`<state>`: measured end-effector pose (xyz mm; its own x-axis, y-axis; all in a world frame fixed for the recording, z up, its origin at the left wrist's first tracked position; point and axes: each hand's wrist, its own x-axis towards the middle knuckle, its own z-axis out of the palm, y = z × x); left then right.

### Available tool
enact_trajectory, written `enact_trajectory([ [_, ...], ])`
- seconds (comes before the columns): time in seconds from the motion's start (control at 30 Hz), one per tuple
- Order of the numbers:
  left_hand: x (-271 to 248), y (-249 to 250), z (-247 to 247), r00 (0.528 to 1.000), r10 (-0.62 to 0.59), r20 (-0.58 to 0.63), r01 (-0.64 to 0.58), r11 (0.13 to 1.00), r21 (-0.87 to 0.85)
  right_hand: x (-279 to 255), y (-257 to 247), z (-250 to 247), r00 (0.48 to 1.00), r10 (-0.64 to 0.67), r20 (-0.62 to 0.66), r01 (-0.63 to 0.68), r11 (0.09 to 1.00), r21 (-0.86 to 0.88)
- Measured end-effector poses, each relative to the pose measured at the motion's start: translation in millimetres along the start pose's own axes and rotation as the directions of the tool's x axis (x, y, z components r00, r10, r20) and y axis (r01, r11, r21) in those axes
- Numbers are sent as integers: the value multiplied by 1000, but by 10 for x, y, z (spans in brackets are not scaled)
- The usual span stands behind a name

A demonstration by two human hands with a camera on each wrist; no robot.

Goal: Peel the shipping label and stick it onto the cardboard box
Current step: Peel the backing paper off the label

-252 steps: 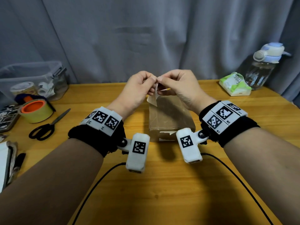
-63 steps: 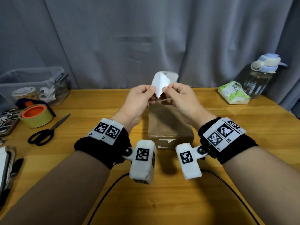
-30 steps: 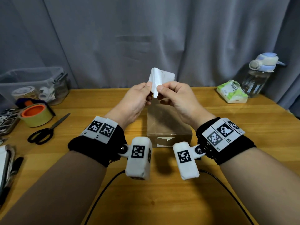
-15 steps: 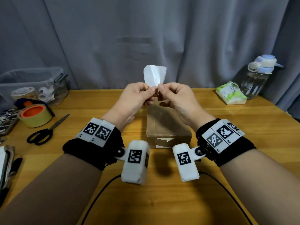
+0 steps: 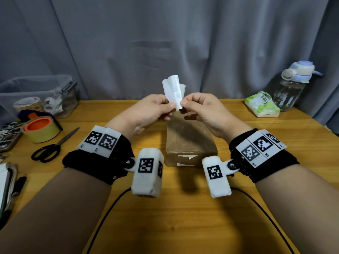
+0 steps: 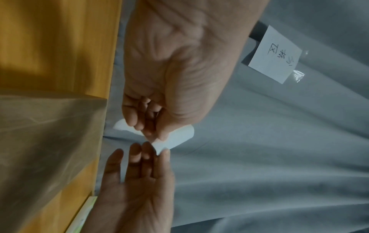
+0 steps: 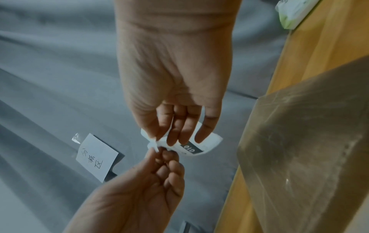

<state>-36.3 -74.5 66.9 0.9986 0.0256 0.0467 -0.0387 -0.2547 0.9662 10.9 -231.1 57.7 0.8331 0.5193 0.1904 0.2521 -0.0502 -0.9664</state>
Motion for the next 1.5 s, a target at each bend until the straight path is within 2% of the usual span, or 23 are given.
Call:
enact_trajectory([
  [0.1, -22, 72, 34, 1000, -5, 9, 5, 1000, -26, -7, -6, 70, 998, 24, -50, -19, 995, 95],
  [0.23, 11, 103, 90, 996, 3, -87, -3, 1000, -2, 7, 24, 183, 983, -52, -175, 67, 994, 84],
  [0.33, 57, 64, 140, 986, 5, -169, -10, 1000, -25, 41, 47, 208, 970, -49, -239, 81, 988, 130],
  [0.47, 101, -7, 199, 960, 60, -274, -65, 998, -9, 41, 82, 205, 975, 10, -224, 38, 977, 209],
  [0.67, 152, -53, 327, 936, 46, -348, -67, 996, -50, 85, 90, 231, 952, 168, -254, -61, 922, 382],
  [0.83, 233, -110, 371, 906, 6, -424, -24, 999, -36, 89, 111, 256, 921, 214, -326, -80, 922, 379],
  [1.0, 259, -137, 317, 915, 39, -401, -32, 999, 25, 92, 148, 212, 905, 225, -360, -91, 931, 355],
  [1.23, 258, -163, 144, 952, -17, -304, 29, 999, 35, 94, 175, 161, 890, 254, -378, -112, 927, 359],
  [1.5, 277, -193, 4, 957, -34, -289, 73, 989, 126, 125, 141, 120, 876, 261, -406, -112, 928, 355],
])
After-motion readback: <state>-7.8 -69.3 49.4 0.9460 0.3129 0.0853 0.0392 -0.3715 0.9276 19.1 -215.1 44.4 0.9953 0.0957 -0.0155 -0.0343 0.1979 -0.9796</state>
